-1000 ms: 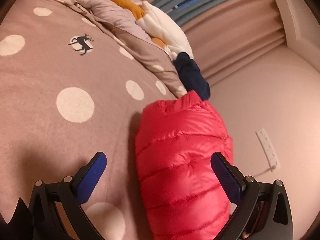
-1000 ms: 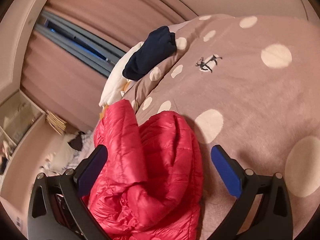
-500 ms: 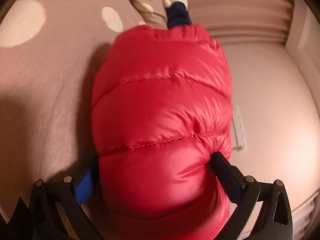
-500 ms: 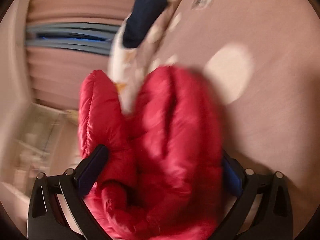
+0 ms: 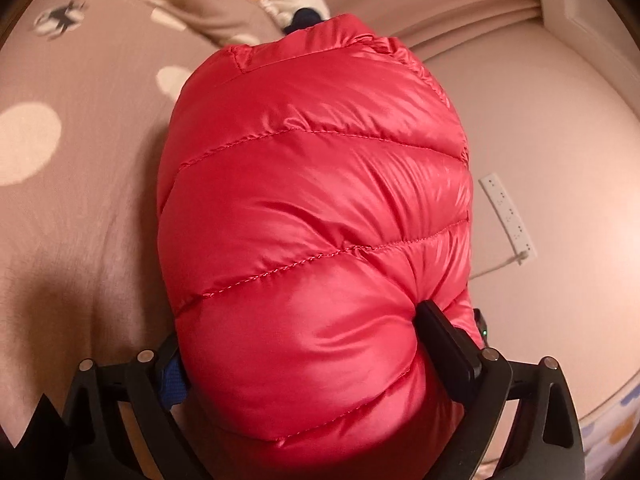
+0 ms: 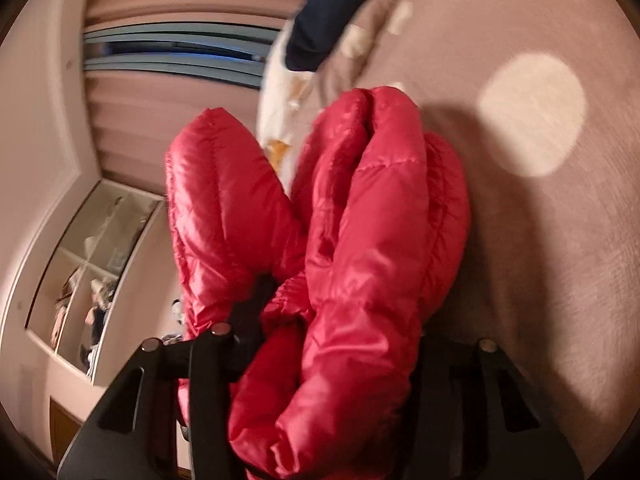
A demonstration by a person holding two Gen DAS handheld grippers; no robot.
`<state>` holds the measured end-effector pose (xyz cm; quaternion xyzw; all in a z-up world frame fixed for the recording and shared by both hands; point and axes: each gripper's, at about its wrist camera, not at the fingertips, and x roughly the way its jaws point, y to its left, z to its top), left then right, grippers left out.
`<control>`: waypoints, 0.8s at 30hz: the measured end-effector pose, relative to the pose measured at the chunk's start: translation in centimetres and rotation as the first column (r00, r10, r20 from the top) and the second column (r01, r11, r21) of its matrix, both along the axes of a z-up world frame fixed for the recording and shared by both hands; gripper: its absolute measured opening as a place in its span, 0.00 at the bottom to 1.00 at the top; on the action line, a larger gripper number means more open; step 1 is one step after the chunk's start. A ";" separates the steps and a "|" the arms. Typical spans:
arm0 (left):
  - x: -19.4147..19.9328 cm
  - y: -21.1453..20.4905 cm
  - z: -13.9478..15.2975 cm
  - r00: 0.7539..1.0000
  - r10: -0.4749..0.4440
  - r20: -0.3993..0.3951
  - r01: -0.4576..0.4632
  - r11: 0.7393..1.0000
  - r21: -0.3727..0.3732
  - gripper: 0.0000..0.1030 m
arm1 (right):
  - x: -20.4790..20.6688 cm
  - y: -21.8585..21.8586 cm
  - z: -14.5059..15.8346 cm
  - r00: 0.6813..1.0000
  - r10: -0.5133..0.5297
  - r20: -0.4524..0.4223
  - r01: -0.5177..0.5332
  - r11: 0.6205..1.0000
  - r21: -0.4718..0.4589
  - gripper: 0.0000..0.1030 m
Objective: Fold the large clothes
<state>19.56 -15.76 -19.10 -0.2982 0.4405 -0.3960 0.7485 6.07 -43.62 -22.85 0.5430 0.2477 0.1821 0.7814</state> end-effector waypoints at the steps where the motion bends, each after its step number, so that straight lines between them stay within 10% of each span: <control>1: -0.3 0.0 0.6 1.000 0.002 0.016 -0.002 1.000 0.004 0.94 | -0.3 -0.2 0.0 1.000 -0.003 0.018 0.003 1.000 0.010 0.43; 10: -5.2 2.4 10.2 0.952 0.065 0.297 -0.061 0.998 -0.023 0.93 | -1.0 1.9 8.2 0.961 0.045 0.273 -0.039 0.999 -0.029 0.44; 24: -8.2 7.8 14.7 0.908 0.132 0.398 -0.144 0.990 0.000 0.93 | 0.7 7.6 13.3 0.916 0.157 0.370 -0.110 0.983 -0.144 0.47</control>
